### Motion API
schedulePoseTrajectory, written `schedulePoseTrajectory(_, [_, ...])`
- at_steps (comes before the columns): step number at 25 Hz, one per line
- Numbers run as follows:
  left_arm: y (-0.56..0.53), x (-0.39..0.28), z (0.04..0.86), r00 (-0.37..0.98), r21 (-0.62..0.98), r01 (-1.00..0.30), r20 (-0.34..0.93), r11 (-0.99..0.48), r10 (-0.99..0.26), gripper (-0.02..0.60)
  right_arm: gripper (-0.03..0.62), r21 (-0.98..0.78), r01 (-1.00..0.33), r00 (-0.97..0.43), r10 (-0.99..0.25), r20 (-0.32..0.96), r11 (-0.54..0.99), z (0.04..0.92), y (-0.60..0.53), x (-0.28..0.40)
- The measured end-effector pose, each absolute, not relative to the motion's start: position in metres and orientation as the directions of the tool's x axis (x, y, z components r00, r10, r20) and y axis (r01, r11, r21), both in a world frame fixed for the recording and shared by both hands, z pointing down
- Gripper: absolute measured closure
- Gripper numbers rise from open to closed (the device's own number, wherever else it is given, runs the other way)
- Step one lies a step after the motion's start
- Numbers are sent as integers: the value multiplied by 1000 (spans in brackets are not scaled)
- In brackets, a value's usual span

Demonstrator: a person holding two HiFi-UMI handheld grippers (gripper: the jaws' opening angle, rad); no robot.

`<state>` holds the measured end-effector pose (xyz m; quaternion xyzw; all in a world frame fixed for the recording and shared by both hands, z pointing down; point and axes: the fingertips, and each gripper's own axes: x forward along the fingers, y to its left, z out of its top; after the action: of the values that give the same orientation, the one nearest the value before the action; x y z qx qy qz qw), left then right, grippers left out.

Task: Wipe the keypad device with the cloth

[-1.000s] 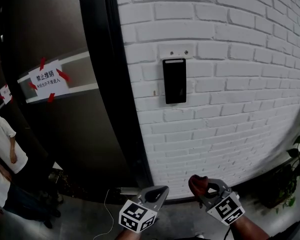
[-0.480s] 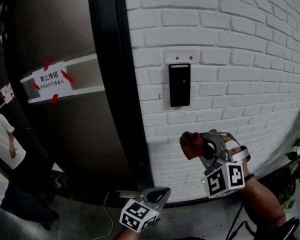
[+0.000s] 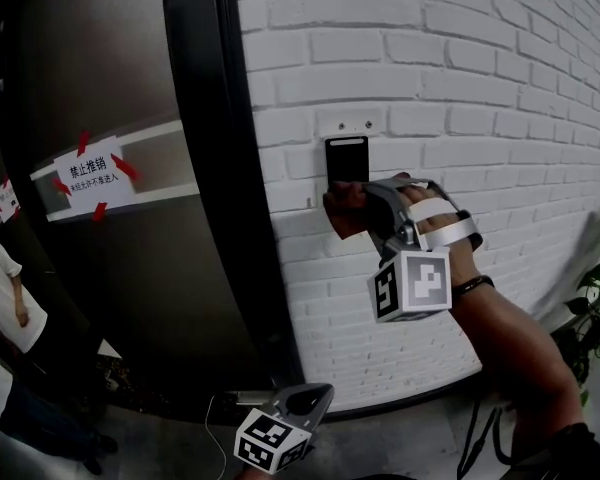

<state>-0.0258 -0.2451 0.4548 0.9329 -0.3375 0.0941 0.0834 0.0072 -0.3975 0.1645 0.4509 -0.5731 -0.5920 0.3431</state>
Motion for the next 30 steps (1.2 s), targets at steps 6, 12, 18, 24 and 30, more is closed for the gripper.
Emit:
schedulePoseTrajectory(6, [-246, -28, 455, 748, 99, -654, 227, -750, -623, 566, 539, 974, -64, -330, -916, -226, -218, 133, -413, -7])
schedulePoseTrajectory(12, [-249, -34, 456, 734, 96, -671, 223, -735, -641, 566, 539, 955, -66, -299, -907, -296, -290, 108, -425, -10])
schedulePoseTrajectory(18, [-253, -39, 456, 726, 79, -680, 220, -729, -652, 566, 539, 946, -60, -277, -905, -322, -318, 101, -437, -16])
schedulePoseTrajectory(24, [-253, -40, 456, 727, 95, -679, 223, -728, -649, 565, 539, 943, -42, -249, -910, -331, -331, 109, -454, -15])
schedulePoseTrajectory(30, [-255, -41, 454, 726, 84, -680, 214, -728, -654, 565, 539, 942, -66, -237, -912, -335, -329, 112, -456, -14])
